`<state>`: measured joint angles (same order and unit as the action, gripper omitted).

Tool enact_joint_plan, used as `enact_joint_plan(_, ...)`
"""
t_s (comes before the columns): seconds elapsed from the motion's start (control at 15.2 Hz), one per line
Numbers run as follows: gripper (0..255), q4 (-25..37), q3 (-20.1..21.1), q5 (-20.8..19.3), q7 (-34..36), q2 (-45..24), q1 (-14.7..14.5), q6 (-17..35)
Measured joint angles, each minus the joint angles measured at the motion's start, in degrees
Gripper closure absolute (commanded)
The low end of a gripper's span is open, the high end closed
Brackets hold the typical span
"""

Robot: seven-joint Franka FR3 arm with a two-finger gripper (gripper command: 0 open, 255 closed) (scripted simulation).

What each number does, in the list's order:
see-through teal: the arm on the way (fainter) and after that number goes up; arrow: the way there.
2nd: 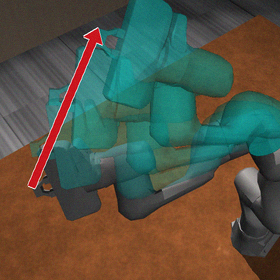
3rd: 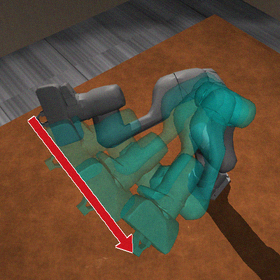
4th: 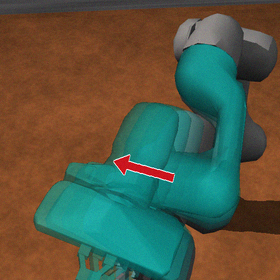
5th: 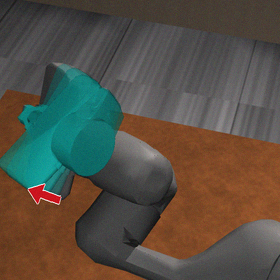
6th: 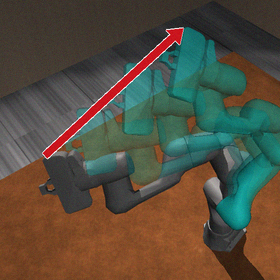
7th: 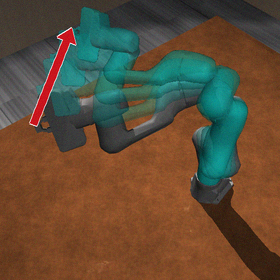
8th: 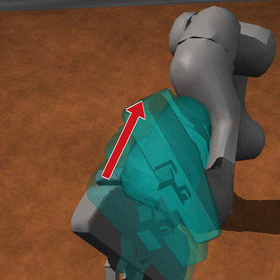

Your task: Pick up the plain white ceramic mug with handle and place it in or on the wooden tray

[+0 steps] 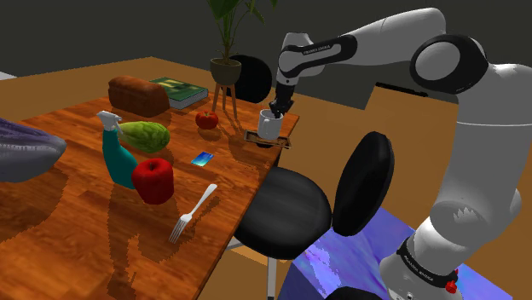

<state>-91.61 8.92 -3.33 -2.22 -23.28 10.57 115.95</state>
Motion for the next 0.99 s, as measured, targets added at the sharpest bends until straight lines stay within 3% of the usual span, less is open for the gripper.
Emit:
enact_joint_plan(0.2,255,0.0,0.0,0.0,0.0,0.0,0.0,0.1)
enact_joint_plan(0.26,0,-0.1,0.0,0.0,0.0,0.0,0.0,0.1)
enact_joint_plan(0.66,0,0.0,0.0,0.0,0.0,0.0,0.0,0.1)
enact_joint_plan(0.99,0,3.9,0.2,0.3,-0.2,1.9,0.0,-5.6)
